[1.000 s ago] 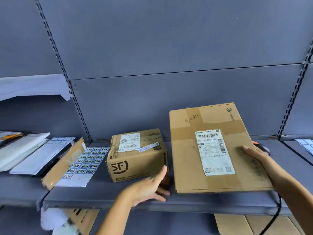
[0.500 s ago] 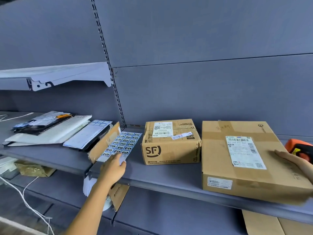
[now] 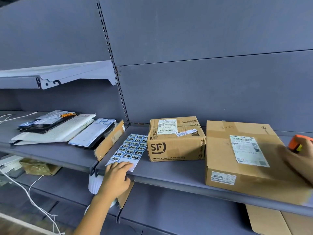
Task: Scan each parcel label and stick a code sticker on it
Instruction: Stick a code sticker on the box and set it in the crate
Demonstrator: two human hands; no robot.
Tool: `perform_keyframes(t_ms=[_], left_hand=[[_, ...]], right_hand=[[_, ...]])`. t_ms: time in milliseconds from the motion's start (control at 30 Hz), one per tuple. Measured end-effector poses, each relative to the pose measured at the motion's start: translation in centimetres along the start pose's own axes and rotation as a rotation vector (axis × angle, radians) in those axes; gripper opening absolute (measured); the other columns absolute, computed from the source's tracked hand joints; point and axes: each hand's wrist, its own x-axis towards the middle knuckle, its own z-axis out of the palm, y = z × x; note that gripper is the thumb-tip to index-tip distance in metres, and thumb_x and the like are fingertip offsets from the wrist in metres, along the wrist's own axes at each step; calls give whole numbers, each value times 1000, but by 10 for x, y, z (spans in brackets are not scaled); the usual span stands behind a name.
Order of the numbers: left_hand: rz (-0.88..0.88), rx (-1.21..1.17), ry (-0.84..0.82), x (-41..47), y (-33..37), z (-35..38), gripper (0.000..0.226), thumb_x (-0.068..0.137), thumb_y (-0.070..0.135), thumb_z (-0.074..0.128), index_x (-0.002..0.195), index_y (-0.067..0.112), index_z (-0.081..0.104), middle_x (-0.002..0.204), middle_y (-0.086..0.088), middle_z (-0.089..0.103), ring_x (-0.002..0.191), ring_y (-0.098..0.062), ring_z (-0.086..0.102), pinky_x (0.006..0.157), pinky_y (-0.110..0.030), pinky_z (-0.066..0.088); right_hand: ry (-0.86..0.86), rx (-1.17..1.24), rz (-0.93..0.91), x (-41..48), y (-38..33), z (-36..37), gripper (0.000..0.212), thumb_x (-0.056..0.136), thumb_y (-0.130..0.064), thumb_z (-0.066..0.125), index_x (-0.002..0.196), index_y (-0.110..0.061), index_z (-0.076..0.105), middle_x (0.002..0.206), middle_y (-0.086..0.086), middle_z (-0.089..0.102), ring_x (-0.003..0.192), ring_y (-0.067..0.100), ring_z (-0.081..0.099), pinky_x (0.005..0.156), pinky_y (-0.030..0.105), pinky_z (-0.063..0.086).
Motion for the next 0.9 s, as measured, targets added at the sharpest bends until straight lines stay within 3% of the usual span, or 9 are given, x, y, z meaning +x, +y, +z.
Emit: perform_keyframes(t_ms=[33, 100, 167, 233, 267, 400, 533, 733, 900], left_hand=[[6, -29, 51, 0, -1, 1, 43, 80, 12, 58, 121, 21, 64, 125, 6, 61, 114, -21, 54, 98, -26, 25], [-17, -148, 102, -1, 5, -1, 35, 83, 3, 57, 113, 16, 69, 116, 5, 66, 108, -19, 57, 96, -24, 35], [-75, -309, 95, -1, 10, -7, 31, 85, 1, 55, 110, 13, 69, 109, 8, 65, 101, -12, 56, 88, -15, 38], [-177, -397, 144, 1, 8, -15, 27, 86, 1, 55, 105, 14, 70, 103, 8, 66, 89, -12, 58, 79, -16, 40], [-238, -416, 196, 3, 4, -19, 23, 87, 3, 57, 102, 14, 70, 102, 6, 68, 86, -14, 60, 76, -20, 42], [-369, -400, 175, 13, -31, -26, 21, 85, 12, 65, 106, 15, 68, 106, -4, 69, 91, -22, 61, 77, -29, 47], [-337, -335, 12, 21, -45, -22, 37, 81, 26, 71, 117, 17, 65, 112, -3, 67, 101, -22, 59, 89, -37, 49], [-249, -173, 78, 34, -55, -16, 36, 81, 45, 68, 110, 24, 70, 116, 8, 61, 109, -18, 44, 90, -31, 37], [-217, -136, 98, 38, -57, -11, 35, 81, 48, 66, 106, 24, 70, 110, 12, 57, 108, -17, 38, 90, -30, 34]], right_hand=[[52, -12, 25, -11, -33, -18, 43, 71, -73, 55, 104, -46, 51, 102, 17, 55, 102, 43, 52, 70, 34, 48], [199, -13, -196, -58, -124, -51, 32, 82, -39, 65, 112, -32, 56, 108, 15, 56, 109, 43, 46, 91, 48, 38], [182, 62, -474, -102, -188, -68, 19, 86, -23, 65, 103, -17, 63, 102, 8, 62, 106, 27, 50, 89, 36, 36], [-91, 223, -584, -137, -223, -63, 8, 85, -14, 65, 92, -18, 66, 90, -3, 64, 89, 0, 53, 76, 10, 36], [-227, 258, -619, -149, -232, -52, 11, 83, -10, 66, 86, -20, 67, 84, -9, 63, 84, -6, 53, 71, 5, 36], [-510, 202, -792, -183, -268, 11, 13, 82, -12, 63, 85, -23, 69, 79, -18, 59, 73, -8, 53, 69, 3, 37], [-632, 203, -863, -201, -309, 75, 23, 88, -15, 51, 102, -16, 69, 102, -3, 68, 93, 13, 61, 82, 28, 48], [-727, 48, -909, -198, -360, 150, 39, 95, -17, 41, 132, -15, 53, 137, 6, 52, 121, 27, 51, 96, 36, 44], [-788, -51, -923, -188, -379, 192, 47, 100, -19, 34, 146, -8, 29, 153, 8, 29, 141, 26, 25, 110, 39, 30]])
